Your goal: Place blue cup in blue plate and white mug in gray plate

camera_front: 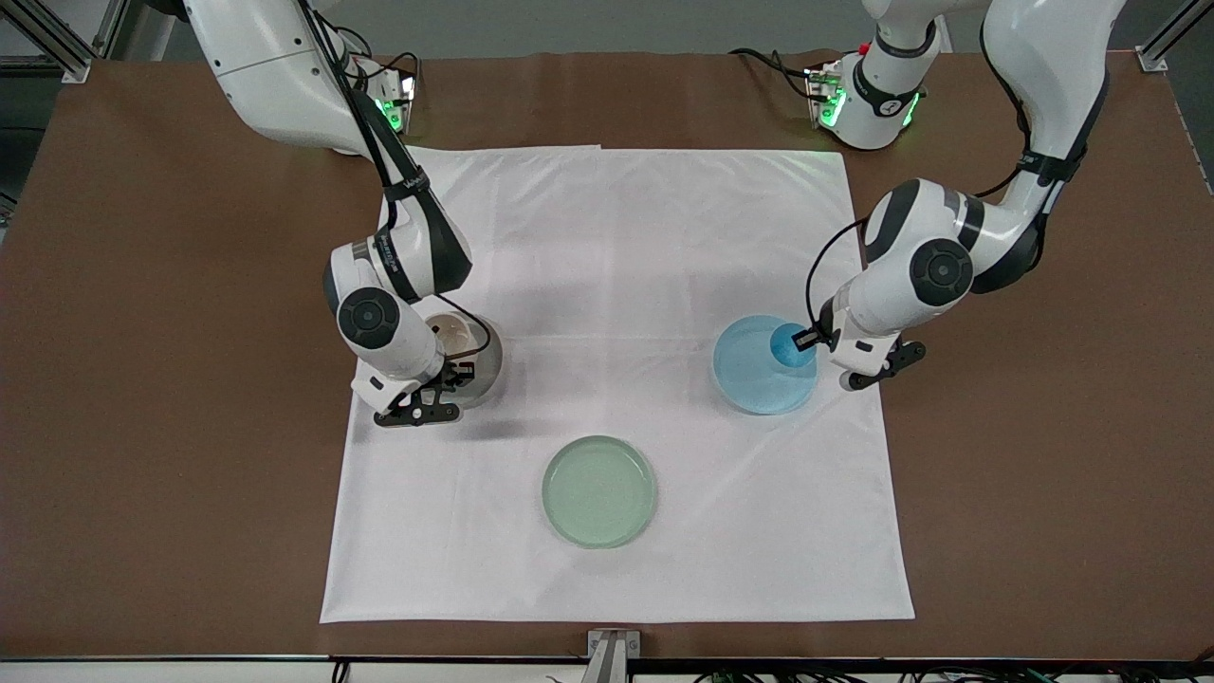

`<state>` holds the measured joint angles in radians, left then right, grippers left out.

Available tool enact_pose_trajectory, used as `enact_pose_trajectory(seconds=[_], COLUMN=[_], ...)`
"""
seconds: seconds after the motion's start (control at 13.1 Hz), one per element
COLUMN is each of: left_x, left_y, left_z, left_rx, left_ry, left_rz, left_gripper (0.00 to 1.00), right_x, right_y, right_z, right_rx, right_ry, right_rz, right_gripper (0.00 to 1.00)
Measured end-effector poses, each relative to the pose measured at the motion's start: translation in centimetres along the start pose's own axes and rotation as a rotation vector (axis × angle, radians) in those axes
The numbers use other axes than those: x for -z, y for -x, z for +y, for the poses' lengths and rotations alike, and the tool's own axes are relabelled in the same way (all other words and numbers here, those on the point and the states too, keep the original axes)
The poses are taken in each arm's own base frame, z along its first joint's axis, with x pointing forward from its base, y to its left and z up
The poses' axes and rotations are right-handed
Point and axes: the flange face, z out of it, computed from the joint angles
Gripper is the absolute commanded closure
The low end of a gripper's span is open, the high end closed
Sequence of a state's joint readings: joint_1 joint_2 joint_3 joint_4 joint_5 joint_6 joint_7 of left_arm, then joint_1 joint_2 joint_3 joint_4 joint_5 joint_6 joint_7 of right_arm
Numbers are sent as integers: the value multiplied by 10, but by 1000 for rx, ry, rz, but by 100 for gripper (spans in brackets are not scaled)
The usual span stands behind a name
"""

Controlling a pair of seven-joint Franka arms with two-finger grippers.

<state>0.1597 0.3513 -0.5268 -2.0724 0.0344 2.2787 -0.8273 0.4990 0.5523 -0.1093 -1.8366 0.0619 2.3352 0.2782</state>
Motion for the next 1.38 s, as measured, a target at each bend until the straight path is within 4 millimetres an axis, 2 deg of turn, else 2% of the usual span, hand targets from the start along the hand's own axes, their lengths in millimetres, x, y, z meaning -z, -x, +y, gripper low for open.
enact_pose_trajectory(seconds=[0.08,0.15,0.23,0.31,0.38,0.46,0.54,0.69,0.76,0.92,0.99,1.15,1.38], left_x=[-7,-13,-18,-22,-22,-20,-13,17,42,112,149,206,263], left_y=[0,0,-2,-3,-3,-5,-9,-24,-33,-56,-67,-84,-98], left_z=[3,3,3,3,4,5,7,13,15,11,3,-19,-53], left_rx=[1,2,4,5,6,6,8,20,25,21,-4,-58,-72], left_ry=[6,11,14,15,17,22,32,65,72,64,46,-3,-49], left_rz=[-4,-10,-16,-21,-21,-16,-6,33,51,105,134,178,187], left_gripper=[89,77,44,18,0,0,0,0,0,0,0,0,0], right_x=[0,0,0,3,12,30,59,135,172,228,246,263,264], right_y=[0,0,0,-1,0,3,8,26,36,60,71,87,98], right_z=[0,0,-1,-2,-4,-6,-3,18,39,90,116,172,259], right_rx=[-1,-10,-32,-54,-66,-72,-79,-104,-129,-178,-176,-128,-109], right_ry=[0,0,-1,-2,-2,3,7,8,2,-19,-35,-69,-104], right_rz=[0,-1,0,2,-6,-35,-67,-121,-144,-168,-164,-143,-121], right_gripper=[25,0,0,0,0,0,0,0,0,0,0,0,0])
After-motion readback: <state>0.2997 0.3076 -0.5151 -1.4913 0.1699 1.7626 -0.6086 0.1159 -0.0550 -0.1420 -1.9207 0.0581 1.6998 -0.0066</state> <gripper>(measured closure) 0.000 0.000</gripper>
